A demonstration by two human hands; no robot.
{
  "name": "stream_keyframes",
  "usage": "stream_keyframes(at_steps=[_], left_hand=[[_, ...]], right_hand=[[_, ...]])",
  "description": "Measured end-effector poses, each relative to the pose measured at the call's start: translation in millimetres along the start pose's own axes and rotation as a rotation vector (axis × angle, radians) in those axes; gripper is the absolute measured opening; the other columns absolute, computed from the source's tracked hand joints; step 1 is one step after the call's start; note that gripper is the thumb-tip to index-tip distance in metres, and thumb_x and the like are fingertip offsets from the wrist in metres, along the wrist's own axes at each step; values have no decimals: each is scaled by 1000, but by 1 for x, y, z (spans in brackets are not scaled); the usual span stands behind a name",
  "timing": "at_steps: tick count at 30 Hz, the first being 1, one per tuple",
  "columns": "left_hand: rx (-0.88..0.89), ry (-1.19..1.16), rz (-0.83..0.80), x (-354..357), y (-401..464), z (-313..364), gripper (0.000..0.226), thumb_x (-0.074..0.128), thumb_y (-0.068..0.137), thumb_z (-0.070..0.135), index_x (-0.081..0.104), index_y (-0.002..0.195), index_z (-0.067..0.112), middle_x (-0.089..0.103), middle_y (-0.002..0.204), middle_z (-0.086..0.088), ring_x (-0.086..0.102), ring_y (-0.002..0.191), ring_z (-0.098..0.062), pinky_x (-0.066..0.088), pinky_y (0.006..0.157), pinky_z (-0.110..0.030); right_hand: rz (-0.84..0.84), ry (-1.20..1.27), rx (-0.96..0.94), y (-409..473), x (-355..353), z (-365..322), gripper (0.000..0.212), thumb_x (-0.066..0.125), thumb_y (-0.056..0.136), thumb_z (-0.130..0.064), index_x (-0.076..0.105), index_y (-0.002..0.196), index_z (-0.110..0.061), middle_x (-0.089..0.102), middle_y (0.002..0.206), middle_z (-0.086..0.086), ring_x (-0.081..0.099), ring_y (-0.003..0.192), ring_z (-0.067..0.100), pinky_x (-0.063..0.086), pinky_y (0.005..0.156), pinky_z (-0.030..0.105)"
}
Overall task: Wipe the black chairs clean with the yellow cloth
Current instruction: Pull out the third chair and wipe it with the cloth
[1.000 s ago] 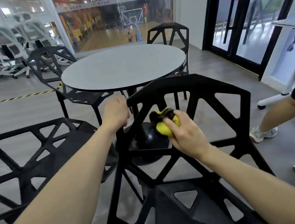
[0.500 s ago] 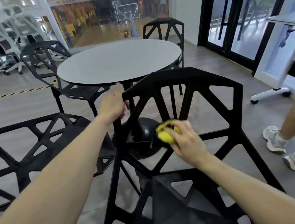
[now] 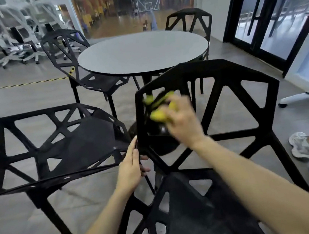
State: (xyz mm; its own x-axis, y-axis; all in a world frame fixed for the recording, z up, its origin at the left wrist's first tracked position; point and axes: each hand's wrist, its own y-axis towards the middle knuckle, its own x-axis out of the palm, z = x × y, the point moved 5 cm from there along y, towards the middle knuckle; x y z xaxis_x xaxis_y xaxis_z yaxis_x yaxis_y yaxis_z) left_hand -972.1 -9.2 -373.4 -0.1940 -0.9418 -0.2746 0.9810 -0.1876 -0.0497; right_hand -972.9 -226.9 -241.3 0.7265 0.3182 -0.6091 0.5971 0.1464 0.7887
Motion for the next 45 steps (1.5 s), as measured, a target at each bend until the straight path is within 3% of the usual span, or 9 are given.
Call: stream_keyframes(at_steps=[4,9,11,16,22,27,34,41,45], left_hand=[[-7,-72,28,-1,2,0,44,36,118,38,42,154,64,79,92,-8,76,70,-30,63,59,-39],[-35,-95,60,-2,1,-6,27,39,118,39,66,119,36,76,84,-15,70,61,-33,61,60,-59],[-55,-103,59,-2,2,-10,28,39,117,41,65,122,33,76,82,-16,69,61,-31,59,60,-53],[-76,-150,55,0,5,-14,30,38,118,38,61,138,40,74,83,-20,67,60,-28,53,55,-39],[-84,-110,89,-4,-3,-8,37,38,116,35,68,100,49,76,81,-16,68,64,-30,56,57,-42],[-62,-39,98,-6,-4,-6,35,37,111,34,65,99,20,77,77,-13,72,65,-37,59,56,-49],[-63,15,108,-6,-5,-7,39,35,105,42,61,90,17,75,72,-11,71,64,-41,55,52,-44],[-71,66,82,-3,-2,-9,37,33,107,40,57,90,19,73,71,-11,69,60,-35,53,53,-39],[-58,106,106,-6,-3,-8,35,32,108,39,52,89,18,73,71,-12,69,59,-39,53,49,-40]], right_hand=[[365,28,455,37,-29,21,32,69,99,-25,68,130,-17,50,134,19,52,121,33,49,105,48],[-211,165,-111,-33,51,-86,38,70,90,-11,73,128,-11,52,135,20,52,120,40,50,101,53],[-80,134,-160,-7,30,-62,36,72,89,-10,75,125,-11,55,133,20,54,119,39,52,100,50],[429,13,538,76,-43,23,30,67,97,-28,72,124,-15,54,129,20,53,119,34,45,104,36],[-109,124,-160,34,33,-71,36,71,89,-12,74,125,-12,57,135,20,52,120,39,46,107,48],[-91,153,-69,-34,45,-71,39,73,90,-7,73,129,-11,58,132,18,51,121,39,41,116,47],[-178,63,-108,-74,47,-55,31,62,96,-11,75,125,-12,63,126,18,51,115,39,44,112,51],[-140,-77,300,-129,22,7,29,74,90,-8,74,119,-15,57,131,13,51,117,38,49,105,50],[-112,46,-57,-68,59,-70,25,65,98,-9,74,121,-10,61,133,19,52,119,40,43,112,50]])
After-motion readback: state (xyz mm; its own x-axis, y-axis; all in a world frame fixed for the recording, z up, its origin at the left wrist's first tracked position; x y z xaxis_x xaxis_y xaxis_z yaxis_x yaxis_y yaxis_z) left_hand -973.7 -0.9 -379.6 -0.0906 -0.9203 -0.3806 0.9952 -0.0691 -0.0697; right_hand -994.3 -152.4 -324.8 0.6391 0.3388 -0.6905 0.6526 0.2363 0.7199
